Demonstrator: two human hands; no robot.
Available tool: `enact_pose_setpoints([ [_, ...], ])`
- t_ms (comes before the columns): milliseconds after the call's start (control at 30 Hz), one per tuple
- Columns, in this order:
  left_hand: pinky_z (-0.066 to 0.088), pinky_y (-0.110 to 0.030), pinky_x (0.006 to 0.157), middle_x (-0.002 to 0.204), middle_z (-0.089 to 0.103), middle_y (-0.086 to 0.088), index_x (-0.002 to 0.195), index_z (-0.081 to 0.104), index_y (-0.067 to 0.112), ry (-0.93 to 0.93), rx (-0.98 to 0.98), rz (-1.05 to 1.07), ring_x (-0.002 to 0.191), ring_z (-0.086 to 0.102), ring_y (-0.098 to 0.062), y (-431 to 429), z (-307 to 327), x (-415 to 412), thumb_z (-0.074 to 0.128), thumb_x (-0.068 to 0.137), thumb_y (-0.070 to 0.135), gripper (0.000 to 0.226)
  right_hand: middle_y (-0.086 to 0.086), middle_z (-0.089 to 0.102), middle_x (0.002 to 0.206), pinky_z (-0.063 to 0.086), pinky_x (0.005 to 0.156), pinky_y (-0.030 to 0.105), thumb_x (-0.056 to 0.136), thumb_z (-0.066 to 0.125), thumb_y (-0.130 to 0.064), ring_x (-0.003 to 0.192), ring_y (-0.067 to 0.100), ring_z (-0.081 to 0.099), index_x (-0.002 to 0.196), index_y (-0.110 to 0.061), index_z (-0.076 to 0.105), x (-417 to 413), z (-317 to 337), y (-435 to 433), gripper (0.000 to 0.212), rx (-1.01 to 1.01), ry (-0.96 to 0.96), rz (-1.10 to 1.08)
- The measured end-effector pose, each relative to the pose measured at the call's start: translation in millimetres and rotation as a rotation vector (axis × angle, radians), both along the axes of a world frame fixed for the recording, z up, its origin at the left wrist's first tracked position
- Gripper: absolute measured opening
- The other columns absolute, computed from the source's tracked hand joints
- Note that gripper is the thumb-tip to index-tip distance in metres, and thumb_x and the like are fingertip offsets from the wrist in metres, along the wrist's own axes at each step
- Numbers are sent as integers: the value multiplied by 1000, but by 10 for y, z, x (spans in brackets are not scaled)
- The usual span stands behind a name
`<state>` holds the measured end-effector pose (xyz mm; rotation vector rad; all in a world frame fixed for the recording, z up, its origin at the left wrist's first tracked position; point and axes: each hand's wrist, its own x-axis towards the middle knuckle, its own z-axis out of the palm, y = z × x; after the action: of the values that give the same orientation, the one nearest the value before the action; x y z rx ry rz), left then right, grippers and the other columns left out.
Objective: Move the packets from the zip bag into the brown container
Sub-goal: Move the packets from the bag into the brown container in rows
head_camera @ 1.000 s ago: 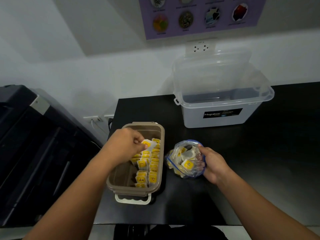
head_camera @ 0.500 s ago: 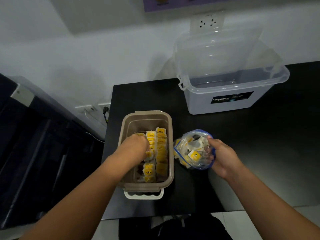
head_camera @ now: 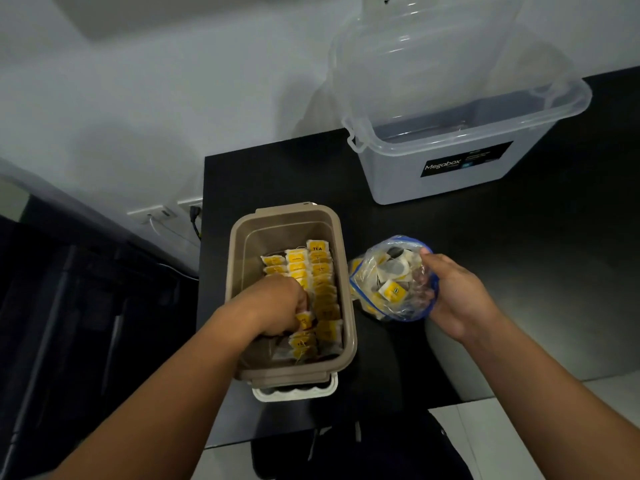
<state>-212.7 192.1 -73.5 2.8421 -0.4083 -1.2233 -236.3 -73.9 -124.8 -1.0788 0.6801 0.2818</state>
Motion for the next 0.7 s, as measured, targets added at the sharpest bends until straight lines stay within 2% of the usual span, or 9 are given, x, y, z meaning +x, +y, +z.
enact_pose_setpoints([
  [133, 49, -30, 74, 102, 68, -5, 111, 71, 19, -2, 61, -60, 94, 64, -24, -65, -19, 7, 71, 89, 30, 24, 14, 77, 95, 60, 89, 48, 105, 58, -21, 89, 27, 75, 94, -10, 66, -6, 9, 22, 17, 3, -5, -14],
  [300, 52, -32, 80, 101, 68, -4, 112, 73, 21, -11, 135, -105, 98, 66, -26, -116, -62, 59, 71, 89, 35, 26, 18, 77, 106, 58, 95, 52, 104, 59, -21, 101, 32, 73, 97, -9, 67, -4, 34, 47, 16, 17, 8, -21],
  [367, 51, -32, 79, 101, 67, -4, 111, 74, 20, -1, 147, -92, 98, 66, -25, -111, -86, 79, 72, 89, 32, 26, 17, 77, 103, 59, 94, 51, 104, 59, -21, 97, 31, 74, 96, -9, 66, -6, 39, 50, 16, 26, 5, -25],
  [500, 49, -32, 79, 106, 68, -9, 108, 73, 18, -25, 143, -19, 99, 65, -27, -132, -175, 59, 69, 88, 44, 33, 11, 74, 85, 60, 77, 40, 104, 60, -21, 73, 21, 73, 87, -12, 62, -8, 27, 50, 20, 31, -1, -30],
  [600, 50, -35, 82, 109, 67, -9, 112, 72, 18, -63, 141, 62, 102, 64, -28, -151, -219, 72, 68, 88, 45, 37, 6, 76, 77, 61, 62, 32, 105, 58, -21, 68, 17, 74, 87, -12, 62, -19, 40, 46, 21, 42, 1, -30],
  [700, 54, -40, 90, 116, 64, -10, 117, 70, 19, -108, 183, 55, 108, 63, -30, -159, -221, 83, 68, 89, 41, 35, 8, 76, 81, 63, 71, 37, 105, 58, -22, 72, 20, 74, 89, -12, 62, -31, 47, 42, 19, 58, 4, -26],
])
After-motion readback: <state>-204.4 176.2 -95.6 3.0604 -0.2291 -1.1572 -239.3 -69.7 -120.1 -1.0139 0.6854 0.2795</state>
